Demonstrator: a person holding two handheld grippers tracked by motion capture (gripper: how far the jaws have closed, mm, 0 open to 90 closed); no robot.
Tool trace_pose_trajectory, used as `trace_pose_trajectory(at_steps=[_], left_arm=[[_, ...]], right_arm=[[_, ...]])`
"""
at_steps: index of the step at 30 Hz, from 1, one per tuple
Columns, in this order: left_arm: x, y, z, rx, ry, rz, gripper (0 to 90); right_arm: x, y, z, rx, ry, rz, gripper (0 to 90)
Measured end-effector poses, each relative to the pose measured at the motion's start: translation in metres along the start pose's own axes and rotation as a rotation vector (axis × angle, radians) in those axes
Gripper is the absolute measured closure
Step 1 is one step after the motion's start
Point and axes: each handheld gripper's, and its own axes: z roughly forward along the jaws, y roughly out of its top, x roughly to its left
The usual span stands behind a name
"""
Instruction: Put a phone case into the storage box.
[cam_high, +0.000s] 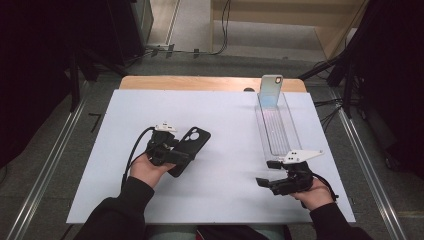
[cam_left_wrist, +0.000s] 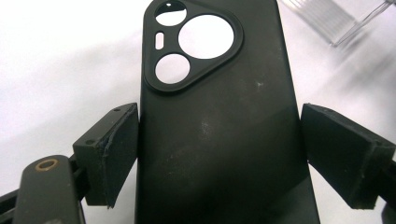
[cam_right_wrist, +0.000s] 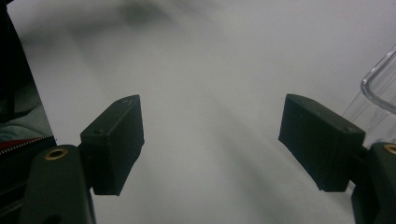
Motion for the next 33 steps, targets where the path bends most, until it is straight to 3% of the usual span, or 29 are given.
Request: trace_pose_trajectory(at_steps=[8, 15, 23, 28, 33], left_arm=[[-0.009, -0.002, 0.000, -0.046, 0.003, -0.008, 14.2], [-0.015, -0.007, -0.001, -0.102, -0.002, -0.044, 14.2], [-0.030, -0.011, 0.005, -0.146, 0.008, -0.027, 14.1], [-0.035, -0.015, 0.009, -0.175, 0.036, -0.012, 14.1], [-0.037, -0.017, 0.012, -0.207, 0.046, -0.016, 14.1]], right_arm=[[0.006, 0.008, 0.002, -0.003, -0.015, 0.045, 20.0], [0.014, 0.019, 0.000, -0.024, -0.026, 0.046, 19.0], [0.025, 0.031, 0.004, -0.016, -0.034, 0.074, 19.0], [0.027, 0.038, 0.007, -0.021, -0.030, 0.126, 19.0], [0.030, 0.045, 0.008, -0.022, -0.036, 0.139, 19.3]])
